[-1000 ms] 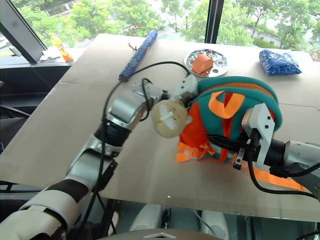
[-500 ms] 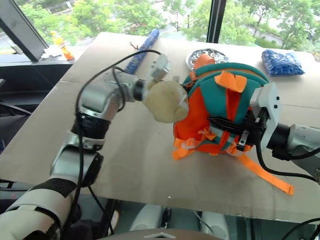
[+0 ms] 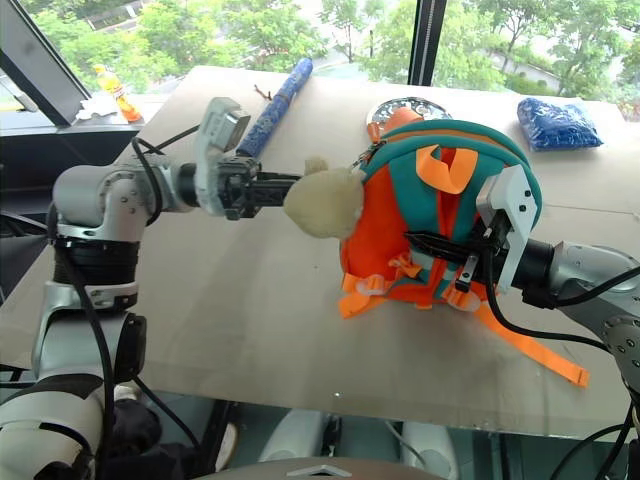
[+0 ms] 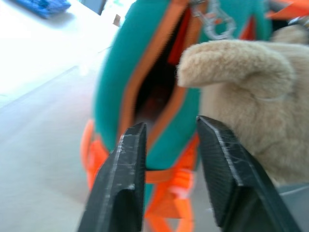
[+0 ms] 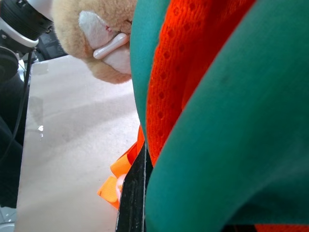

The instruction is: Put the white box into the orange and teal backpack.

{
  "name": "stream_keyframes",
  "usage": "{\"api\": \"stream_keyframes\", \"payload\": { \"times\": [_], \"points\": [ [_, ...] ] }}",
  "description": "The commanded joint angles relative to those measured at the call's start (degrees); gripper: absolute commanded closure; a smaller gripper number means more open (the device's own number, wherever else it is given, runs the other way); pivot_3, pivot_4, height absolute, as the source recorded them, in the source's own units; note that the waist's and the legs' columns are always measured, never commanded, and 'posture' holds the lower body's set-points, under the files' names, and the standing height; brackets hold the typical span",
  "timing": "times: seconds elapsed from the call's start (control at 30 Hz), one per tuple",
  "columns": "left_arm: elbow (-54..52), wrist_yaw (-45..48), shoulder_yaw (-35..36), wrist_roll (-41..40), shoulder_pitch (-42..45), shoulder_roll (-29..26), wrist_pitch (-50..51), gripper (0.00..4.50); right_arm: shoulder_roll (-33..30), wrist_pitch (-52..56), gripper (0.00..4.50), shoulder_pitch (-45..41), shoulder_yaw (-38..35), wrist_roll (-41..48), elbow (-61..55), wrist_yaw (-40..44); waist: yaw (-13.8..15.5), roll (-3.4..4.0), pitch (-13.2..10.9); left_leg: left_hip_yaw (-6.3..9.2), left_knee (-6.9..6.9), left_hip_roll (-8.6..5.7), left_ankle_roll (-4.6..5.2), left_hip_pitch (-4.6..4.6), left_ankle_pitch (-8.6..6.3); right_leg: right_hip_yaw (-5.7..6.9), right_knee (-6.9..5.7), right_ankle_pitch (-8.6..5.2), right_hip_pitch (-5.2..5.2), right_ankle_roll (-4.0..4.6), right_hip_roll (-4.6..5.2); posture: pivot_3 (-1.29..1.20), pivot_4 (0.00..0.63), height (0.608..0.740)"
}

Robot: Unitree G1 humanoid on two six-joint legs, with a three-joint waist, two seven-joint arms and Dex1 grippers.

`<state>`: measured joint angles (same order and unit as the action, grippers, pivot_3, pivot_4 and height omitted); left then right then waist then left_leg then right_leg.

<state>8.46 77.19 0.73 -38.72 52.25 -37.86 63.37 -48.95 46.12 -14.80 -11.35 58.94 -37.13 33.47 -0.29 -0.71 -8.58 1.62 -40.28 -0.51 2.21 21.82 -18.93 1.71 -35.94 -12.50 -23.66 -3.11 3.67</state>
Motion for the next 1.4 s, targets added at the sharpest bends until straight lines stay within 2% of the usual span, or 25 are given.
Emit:
{"api": "stream_keyframes", "payload": {
  "times": [0.03, 0.1, 0.13, 0.2, 0.27, 0.47, 0.6, 0.83, 0.93, 1.07, 1.17, 1.2, 1.4],
  "points": [
    [-3.5, -1.2, 3.7, -4.9, 0.7, -1.3, 3.7, 2.64, 0.5, -1.0, 4.5, -1.2, -0.2, -0.3, -0.6, 0.6, 0.0, 0.0, 0.0, 0.0, 0.0, 0.0, 0.0, -0.01, 0.0, 0.0, 0.03, 0.0, 0.0, 0.0, 0.0, 0.0, 0.15, 0.731],
    [-1.7, -3.0, 5.6, -6.6, 1.8, -1.0, 5.7, 2.64, 0.6, -0.9, 4.5, -1.4, 0.2, -0.7, -0.4, 0.9, 0.0, 0.0, 0.0, -0.02, -0.01, 0.0, -0.01, -0.05, 0.0, -0.02, 0.05, 0.0, 0.01, 0.0, 0.01, 0.0, 0.15, 0.731],
    [0.2, -3.9, 6.1, -6.1, 2.2, -1.2, 5.4, 2.42, 0.7, -0.9, 4.5, -1.5, 0.4, -1.0, -0.4, 1.0, 0.0, 0.0, 0.0, -0.01, -0.02, 0.0, -0.01, -0.05, 0.01, -0.02, 0.04, 0.0, 0.01, 0.0, 0.01, 0.0, 0.15, 0.731],
    [0.9, -4.1, 4.9, -4.5, 2.1, -2.4, 3.2, 1.75, 0.8, -0.9, 4.5, -1.7, 0.6, -1.2, -0.2, 1.3, 0.0, 0.0, 0.0, -0.02, -0.02, -0.01, -0.02, -0.08, 0.01, -0.02, 0.02, 0.0, 0.01, 0.0, 0.0, 0.0, 0.15, 0.731],
    [0.0, -5.0, 5.4, -6.2, 3.1, -1.7, 4.7, 0.9, 0.9, -1.0, 4.5, -1.7, 0.7, -1.6, 0.0, 1.5, -0.1, 0.0, 0.0, -0.04, -0.01, -0.03, -0.02, -0.09, 0.01, -0.04, 0.01, 0.0, 0.01, 0.0, -0.01, 0.0, 0.15, 0.731],
    [-8.1, -5.6, 2.1, -8.7, 1.5, -0.5, 6.4, 0.9, 1.5, -0.8, 4.5, -2.3, 1.0, -2.1, 0.2, 1.8, 0.0, 0.0, 0.0, -0.02, 0.0, -0.02, -0.01, -0.02, 0.01, -0.02, 0.04, 0.0, 0.01, 0.0, 0.03, 0.0, 0.15, 0.731],
    [-8.3, -6.4, 4.7, -15.2, 2.3, 0.6, 13.8, 0.9, 1.9, -0.4, 4.5, -2.4, 1.2, -2.2, -0.3, 1.3, -0.1, 0.0, 0.0, -0.04, 0.0, -0.01, -0.02, -0.07, 0.01, -0.06, 0.04, 0.0, 0.0, 0.0, 0.02, 0.0, 0.15, 0.731],
    [-14.1, -9.7, -4.6, -10.1, -1.9, 3.2, 7.5, 0.9, 2.4, -0.1, 4.5, -3.0, 1.7, -2.3, -0.2, 1.0, 0.0, 0.0, 0.0, -0.06, -0.01, -0.01, -0.02, -0.08, 0.01, -0.1, 0.04, 0.0, 0.01, 0.0, 0.02, 0.0, 0.15, 0.731],
    [-13.9, -10.9, -4.1, -10.6, -2.6, 5.2, 5.8, 1.78, 2.5, 0.2, 4.5, -3.3, 1.5, -2.0, -0.5, 0.4, 0.1, 0.0, 0.0, -0.07, -0.01, -0.02, -0.02, -0.08, 0.01, -0.12, 0.04, 0.0, 0.0, 0.01, 0.03, 0.0, 0.15, 0.731],
    [-12.6, -13.2, -0.2, -13.1, -2.3, 6.3, 6.5, 3.5, 2.4, 0.3, 4.5, -3.3, 0.7, -2.0, -0.7, -0.1, 0.1, 0.0, 0.0, -0.07, 0.0, -0.01, -0.02, -0.08, 0.01, -0.11, 0.04, 0.0, -0.01, 0.01, 0.03, 0.0, 0.15, 0.731],
    [-11.7, -14.6, 3.2, -14.2, -3.5, 4.5, 7.6, 4.26, 3.2, -0.4, 4.5, -3.9, 0.3, -3.2, 0.8, -2.0, 0.0, 0.0, 0.0, -0.08, 0.0, -0.01, -0.02, -0.08, 0.01, -0.11, 0.04, 0.0, -0.01, 0.01, 0.03, 0.0, 0.15, 0.731],
    [-11.2, -14.9, 4.3, -14.6, -3.8, 3.8, 7.8, 4.45, 3.7, -0.7, 4.5, -4.4, 0.3, -3.9, 1.5, -2.7, -0.1, 0.0, 0.0, -0.07, 0.0, -0.01, -0.02, -0.09, 0.01, -0.11, 0.04, 0.0, -0.01, 0.01, 0.03, 0.0, 0.15, 0.731],
    [-7.7, -15.5, 6.5, -12.3, -6.7, -0.8, 5.2, 4.45, 8.7, -2.8, 4.5, -8.3, -2.5, -7.8, 7.5, -9.3, -0.3, 0.0, 0.0, -0.09, 0.01, -0.02, -0.03, -0.12, 0.02, -0.11, 0.02, 0.0, -0.01, 0.01, 0.01, 0.0, 0.15, 0.731]
  ]
}}
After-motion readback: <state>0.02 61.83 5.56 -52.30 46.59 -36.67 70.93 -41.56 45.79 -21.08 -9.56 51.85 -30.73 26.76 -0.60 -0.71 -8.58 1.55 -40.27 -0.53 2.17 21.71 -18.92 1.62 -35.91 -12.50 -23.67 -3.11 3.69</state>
